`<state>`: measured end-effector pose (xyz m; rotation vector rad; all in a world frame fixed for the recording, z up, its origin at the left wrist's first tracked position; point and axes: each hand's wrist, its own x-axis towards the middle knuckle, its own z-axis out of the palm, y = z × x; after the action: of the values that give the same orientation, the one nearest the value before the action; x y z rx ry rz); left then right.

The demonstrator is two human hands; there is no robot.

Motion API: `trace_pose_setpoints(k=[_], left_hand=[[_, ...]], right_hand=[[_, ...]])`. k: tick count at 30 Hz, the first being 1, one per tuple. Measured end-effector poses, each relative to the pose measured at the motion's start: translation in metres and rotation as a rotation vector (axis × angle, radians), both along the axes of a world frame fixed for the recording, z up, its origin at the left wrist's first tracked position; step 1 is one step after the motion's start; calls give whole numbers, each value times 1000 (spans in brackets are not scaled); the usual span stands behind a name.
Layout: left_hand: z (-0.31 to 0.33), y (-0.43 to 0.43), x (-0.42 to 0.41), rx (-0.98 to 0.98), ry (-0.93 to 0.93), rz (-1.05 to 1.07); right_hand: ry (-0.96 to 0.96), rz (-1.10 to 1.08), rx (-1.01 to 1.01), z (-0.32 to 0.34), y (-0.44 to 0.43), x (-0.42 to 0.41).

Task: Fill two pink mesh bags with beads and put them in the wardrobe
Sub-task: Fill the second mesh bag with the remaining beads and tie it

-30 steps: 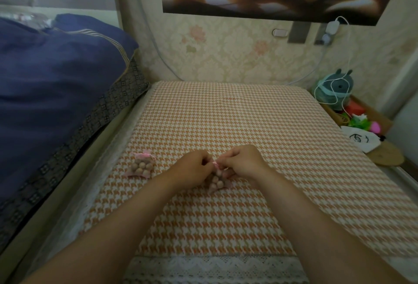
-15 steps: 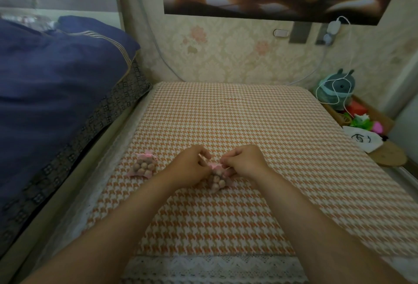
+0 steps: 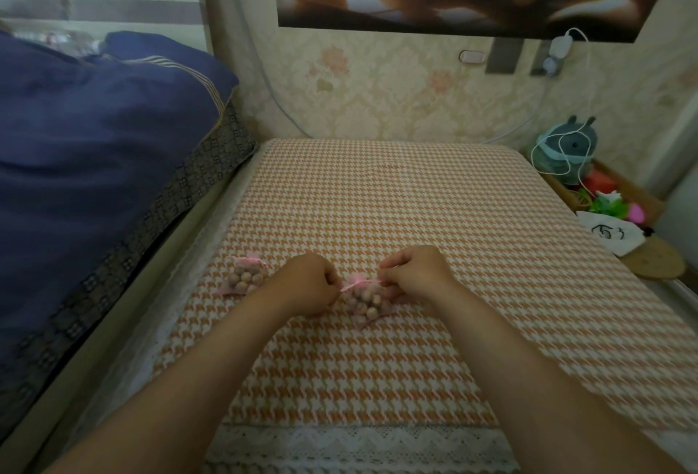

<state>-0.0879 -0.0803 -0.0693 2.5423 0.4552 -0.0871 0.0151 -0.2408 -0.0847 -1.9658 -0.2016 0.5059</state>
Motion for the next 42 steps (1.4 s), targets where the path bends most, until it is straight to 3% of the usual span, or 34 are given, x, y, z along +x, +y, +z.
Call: trace_pose_setpoints(k=[6, 16, 21, 24, 28, 32, 34, 37, 40, 42], left_hand=[[-9, -1, -2, -113, 63, -16], [-9, -1, -8, -93, 60, -3], [-9, -12, -8, -131, 23, 20], [-13, -21, -7, -58, -10, -35], [-18, -19, -2, -28, -101, -44], [-14, -2, -6, 10, -177, 6], [-9, 13, -14, 179, -220, 87], [-10, 43, -27, 399, -59, 167], [-20, 66, -35, 279, 151, 209], [-25, 70, -35, 202, 125, 225]], right_hand=[[0, 14, -23, -3, -1, 0], [-24, 26, -52, -4, -3, -3], [-285, 226, -275, 5, -8, -5], [-287, 422, -247, 8, -9, -12], [-468, 609, -286, 9, -4, -23], [-496, 656, -387, 7, -3, -25], [-514, 643, -396, 4, -2, -26], [-527, 638, -383, 2, 0, -26], [-538, 624, -376, 1, 3, -28], [-565, 627, -385, 0, 5, -30]])
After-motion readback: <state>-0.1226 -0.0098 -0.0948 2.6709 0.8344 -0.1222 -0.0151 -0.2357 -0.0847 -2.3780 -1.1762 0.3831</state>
